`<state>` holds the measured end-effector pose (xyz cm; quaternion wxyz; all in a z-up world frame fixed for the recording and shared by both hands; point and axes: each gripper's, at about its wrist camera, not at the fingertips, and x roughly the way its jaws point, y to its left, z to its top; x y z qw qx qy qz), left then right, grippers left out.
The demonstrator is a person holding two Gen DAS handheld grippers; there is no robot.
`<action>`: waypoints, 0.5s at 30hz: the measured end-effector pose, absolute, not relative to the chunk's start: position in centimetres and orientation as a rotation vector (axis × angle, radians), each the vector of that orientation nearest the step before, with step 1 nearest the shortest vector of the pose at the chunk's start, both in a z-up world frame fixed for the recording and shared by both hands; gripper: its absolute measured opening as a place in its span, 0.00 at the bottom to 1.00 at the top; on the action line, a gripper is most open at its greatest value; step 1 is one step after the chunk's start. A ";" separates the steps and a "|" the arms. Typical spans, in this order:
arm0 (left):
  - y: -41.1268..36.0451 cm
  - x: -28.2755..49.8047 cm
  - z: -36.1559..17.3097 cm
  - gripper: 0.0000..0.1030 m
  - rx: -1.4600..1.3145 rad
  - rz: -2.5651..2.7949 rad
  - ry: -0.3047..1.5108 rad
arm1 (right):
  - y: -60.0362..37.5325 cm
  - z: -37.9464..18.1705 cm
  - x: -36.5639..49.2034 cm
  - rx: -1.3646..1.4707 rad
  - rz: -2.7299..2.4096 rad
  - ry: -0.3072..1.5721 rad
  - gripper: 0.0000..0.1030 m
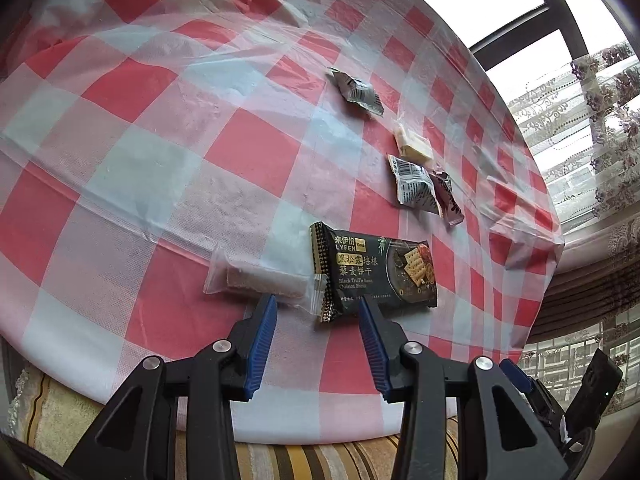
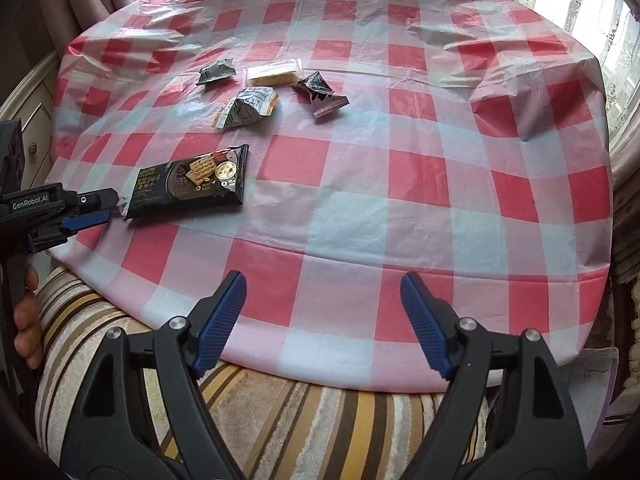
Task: Organize snacks
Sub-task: 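Move both open tools back over the remaining snacks on the table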
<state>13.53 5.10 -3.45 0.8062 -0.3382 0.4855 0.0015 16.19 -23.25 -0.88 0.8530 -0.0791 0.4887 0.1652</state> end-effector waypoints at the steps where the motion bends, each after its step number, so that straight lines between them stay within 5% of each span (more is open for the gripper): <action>1: 5.2 13.8 -3.6 0.43 -0.718 0.012 1.043 | -22.5 -0.9 16.2 -0.185 0.369 1.025 0.80; 15: 5.1 18.1 -3.0 0.43 -0.495 0.071 1.025 | -14.2 -2.1 18.4 -0.397 0.606 0.976 0.87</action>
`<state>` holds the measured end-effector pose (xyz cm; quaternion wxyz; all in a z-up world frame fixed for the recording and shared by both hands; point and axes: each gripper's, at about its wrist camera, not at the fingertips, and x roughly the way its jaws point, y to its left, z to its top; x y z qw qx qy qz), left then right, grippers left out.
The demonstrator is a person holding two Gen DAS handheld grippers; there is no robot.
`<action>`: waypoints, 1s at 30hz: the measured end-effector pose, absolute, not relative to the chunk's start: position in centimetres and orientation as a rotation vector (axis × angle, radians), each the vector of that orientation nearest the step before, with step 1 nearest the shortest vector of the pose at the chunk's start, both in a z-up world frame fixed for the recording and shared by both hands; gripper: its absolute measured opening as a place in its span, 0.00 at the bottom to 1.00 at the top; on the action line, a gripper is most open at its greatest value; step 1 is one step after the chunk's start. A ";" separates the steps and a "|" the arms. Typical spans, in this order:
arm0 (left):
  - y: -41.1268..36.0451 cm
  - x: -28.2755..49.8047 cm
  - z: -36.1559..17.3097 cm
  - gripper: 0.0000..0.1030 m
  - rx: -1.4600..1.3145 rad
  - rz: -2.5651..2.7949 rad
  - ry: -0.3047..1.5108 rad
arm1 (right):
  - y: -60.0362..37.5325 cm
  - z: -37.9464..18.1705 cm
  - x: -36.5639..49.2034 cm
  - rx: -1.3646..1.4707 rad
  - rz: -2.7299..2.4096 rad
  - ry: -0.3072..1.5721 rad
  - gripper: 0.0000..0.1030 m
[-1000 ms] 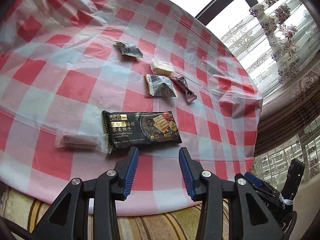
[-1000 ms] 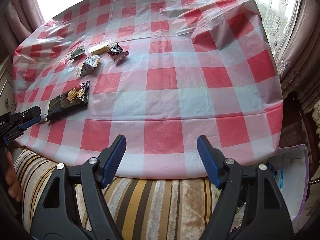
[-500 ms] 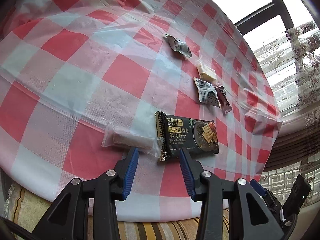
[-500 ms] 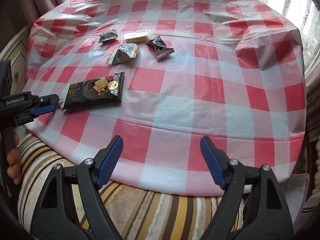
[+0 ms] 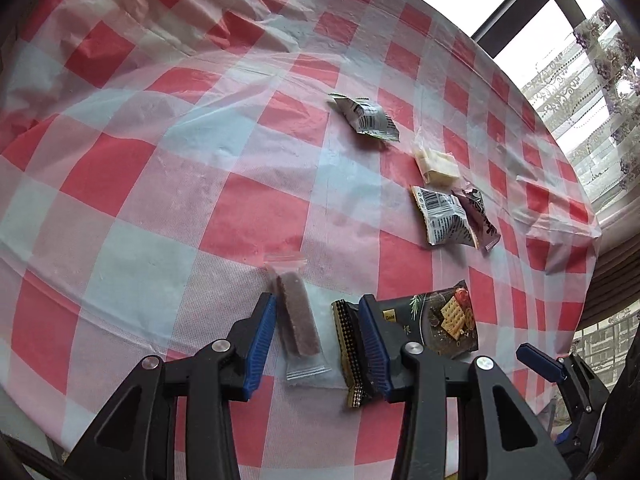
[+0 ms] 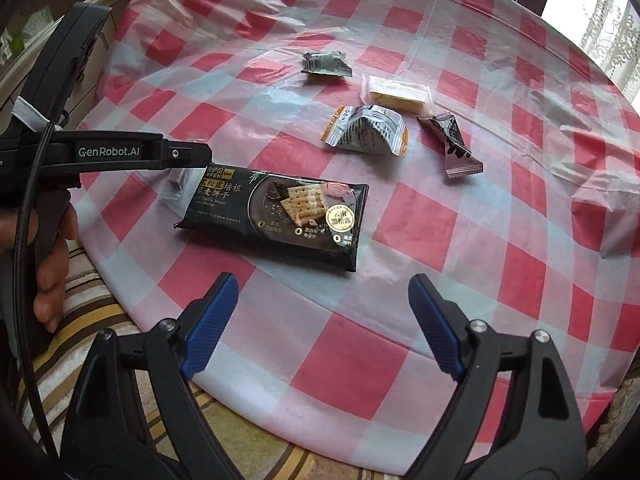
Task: Organize snacks
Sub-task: 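Move both open tools back over the remaining snacks on the table, then grasp the clear bar packet with the left tool while the right tool grasps the black biscuit pack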
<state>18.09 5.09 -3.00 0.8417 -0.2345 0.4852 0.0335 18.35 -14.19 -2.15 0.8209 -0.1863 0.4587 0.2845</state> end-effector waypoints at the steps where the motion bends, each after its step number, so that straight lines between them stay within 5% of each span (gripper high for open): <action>1: 4.8 18.4 -2.9 0.43 -0.460 0.073 1.027 | -13.6 -2.2 18.4 -0.427 0.621 0.959 0.87; 4: 4.1 19.1 -2.9 0.40 -0.357 0.079 1.033 | -12.2 -2.7 19.0 -0.527 0.672 0.908 0.90; 8: 4.5 19.4 -2.9 0.15 -0.292 0.121 1.029 | -10.6 -3.3 19.9 -0.608 0.750 0.878 0.90; 26: 6.8 20.3 -3.2 0.15 -0.409 0.077 0.955 | -8.0 -4.7 24.9 -0.405 0.831 0.987 0.91; 30: 6.7 20.2 -3.1 0.19 -0.405 0.072 0.955 | -8.6 -4.6 24.4 -0.328 0.808 0.992 0.78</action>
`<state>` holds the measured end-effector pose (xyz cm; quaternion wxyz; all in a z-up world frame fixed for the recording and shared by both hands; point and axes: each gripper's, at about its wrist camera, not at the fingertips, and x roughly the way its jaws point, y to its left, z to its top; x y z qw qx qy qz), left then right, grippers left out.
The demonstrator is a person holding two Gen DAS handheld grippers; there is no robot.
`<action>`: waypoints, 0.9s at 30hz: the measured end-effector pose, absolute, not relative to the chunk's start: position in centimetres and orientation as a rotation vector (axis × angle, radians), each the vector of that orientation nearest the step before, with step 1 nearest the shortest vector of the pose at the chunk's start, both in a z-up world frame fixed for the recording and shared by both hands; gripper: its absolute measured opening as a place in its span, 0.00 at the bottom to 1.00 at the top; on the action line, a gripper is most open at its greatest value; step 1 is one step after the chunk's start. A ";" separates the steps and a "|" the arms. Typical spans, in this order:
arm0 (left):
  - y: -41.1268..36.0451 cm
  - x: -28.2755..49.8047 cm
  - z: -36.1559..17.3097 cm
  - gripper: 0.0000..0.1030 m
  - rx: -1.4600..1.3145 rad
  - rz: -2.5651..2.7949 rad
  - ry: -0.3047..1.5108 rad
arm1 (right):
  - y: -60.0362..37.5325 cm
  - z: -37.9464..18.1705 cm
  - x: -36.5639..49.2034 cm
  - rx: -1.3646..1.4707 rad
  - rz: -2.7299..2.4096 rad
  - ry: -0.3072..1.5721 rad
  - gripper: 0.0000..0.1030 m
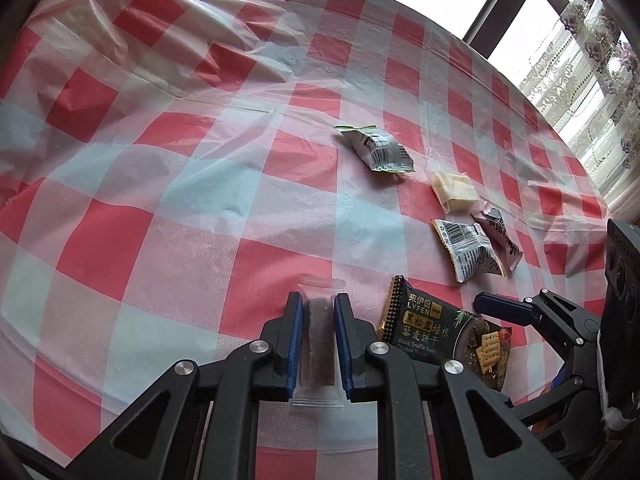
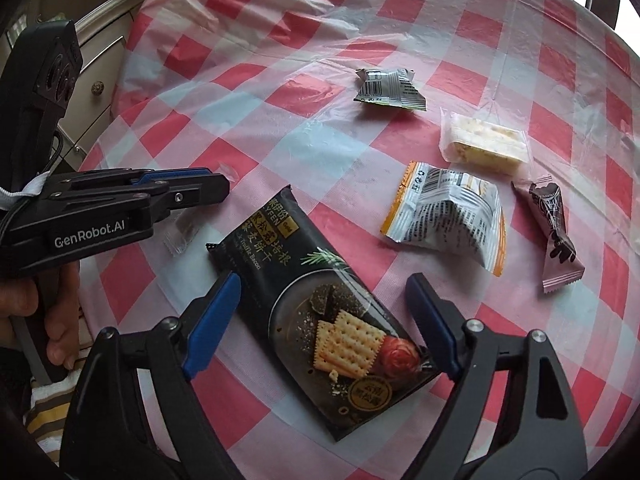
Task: Organize snacks
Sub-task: 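Grasp the clear bar packet with the left tool while the right tool grasps the black biscuit pack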
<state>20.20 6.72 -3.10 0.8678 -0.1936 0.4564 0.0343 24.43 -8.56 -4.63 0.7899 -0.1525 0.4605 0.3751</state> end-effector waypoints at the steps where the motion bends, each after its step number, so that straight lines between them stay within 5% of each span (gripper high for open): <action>1: 6.6 20.1 -3.1 0.20 -0.401 0.071 0.955 | -8.6 -4.5 24.1 -0.327 0.810 0.985 0.75; 4: 6.1 19.7 -2.9 0.35 -0.383 0.062 0.954 | -8.3 -4.4 23.2 -0.359 0.788 0.955 0.73; 6: 5.9 19.3 -2.8 0.56 -0.367 0.081 0.955 | -8.3 -4.6 22.7 -0.379 0.785 0.960 0.73; 8: 6.2 18.9 -2.8 0.58 -0.367 0.103 0.958 | -8.0 -5.0 22.0 -0.447 0.766 0.943 0.73; 14: 5.2 19.2 -2.9 0.47 -0.280 0.126 0.979 | -8.4 -4.7 21.8 -0.437 0.758 0.932 0.59; 20: 3.8 19.7 -2.9 0.16 -0.172 0.133 1.000 | -8.8 -4.7 21.4 -0.427 0.727 0.938 0.56; 27: 3.6 19.0 -2.6 0.13 -0.234 0.078 1.007 | -11.7 -4.0 21.2 -0.334 0.650 0.961 0.56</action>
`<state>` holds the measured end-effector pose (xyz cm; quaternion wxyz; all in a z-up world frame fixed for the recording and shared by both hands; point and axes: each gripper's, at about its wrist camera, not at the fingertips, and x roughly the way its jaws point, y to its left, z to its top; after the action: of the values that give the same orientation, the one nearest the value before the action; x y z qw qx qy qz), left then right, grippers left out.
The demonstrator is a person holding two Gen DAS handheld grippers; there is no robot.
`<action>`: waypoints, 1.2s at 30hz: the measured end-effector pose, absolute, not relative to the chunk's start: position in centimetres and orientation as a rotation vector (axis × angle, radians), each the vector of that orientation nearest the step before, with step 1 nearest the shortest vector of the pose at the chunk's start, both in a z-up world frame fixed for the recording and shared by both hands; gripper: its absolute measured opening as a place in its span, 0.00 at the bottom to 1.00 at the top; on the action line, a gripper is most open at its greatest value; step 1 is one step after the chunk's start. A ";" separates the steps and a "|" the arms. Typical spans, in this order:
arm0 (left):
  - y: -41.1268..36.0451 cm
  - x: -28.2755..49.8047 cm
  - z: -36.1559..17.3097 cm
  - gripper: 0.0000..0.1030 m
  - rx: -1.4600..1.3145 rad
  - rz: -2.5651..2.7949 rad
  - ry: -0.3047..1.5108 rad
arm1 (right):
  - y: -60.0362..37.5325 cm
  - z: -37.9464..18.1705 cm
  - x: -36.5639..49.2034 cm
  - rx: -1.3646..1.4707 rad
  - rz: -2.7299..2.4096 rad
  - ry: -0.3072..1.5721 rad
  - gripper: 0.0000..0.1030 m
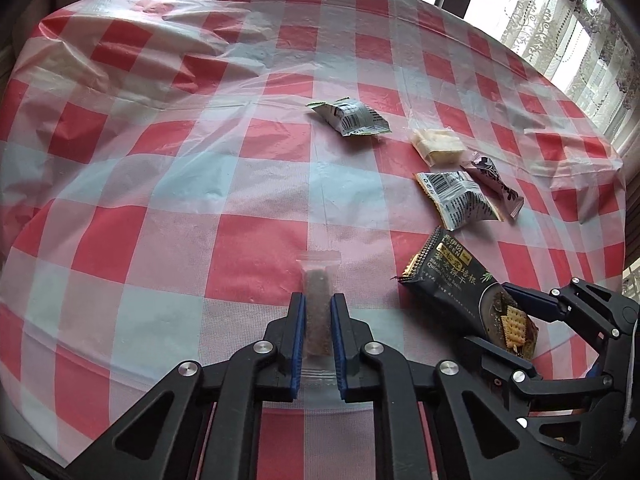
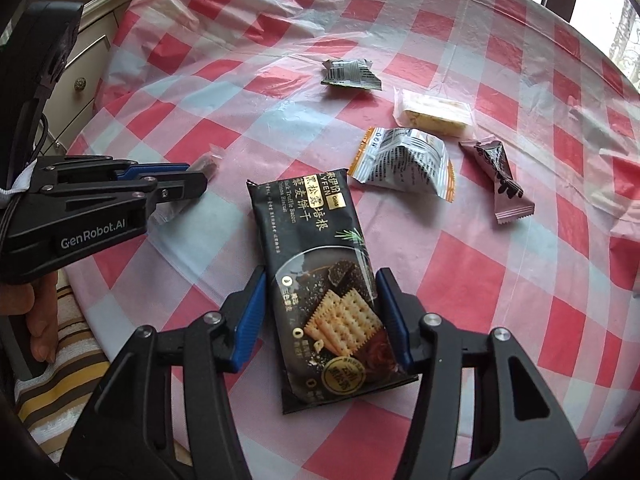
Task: Organize snacks
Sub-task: 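Grasp the clear bar packet with the left tool while the right tool grasps the black biscuit pack, then carry both packs to the white box and open both tools to release them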
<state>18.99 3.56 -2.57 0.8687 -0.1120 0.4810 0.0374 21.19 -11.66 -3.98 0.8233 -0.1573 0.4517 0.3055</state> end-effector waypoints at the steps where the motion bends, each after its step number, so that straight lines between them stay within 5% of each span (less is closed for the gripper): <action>1: 3.4 18.8 -2.4 0.13 -0.239 0.076 1.003 | -12.1 -3.7 21.1 -0.321 0.641 0.958 0.56; 36: -18.2 17.3 2.2 0.13 -0.143 -0.427 1.041 | -34.6 -0.6 15.2 -0.018 0.239 0.934 0.56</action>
<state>17.32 -18.20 2.23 0.8433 -0.0678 0.4932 -0.2023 15.20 -34.55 -0.65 0.8860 -0.0087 0.4492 0.1151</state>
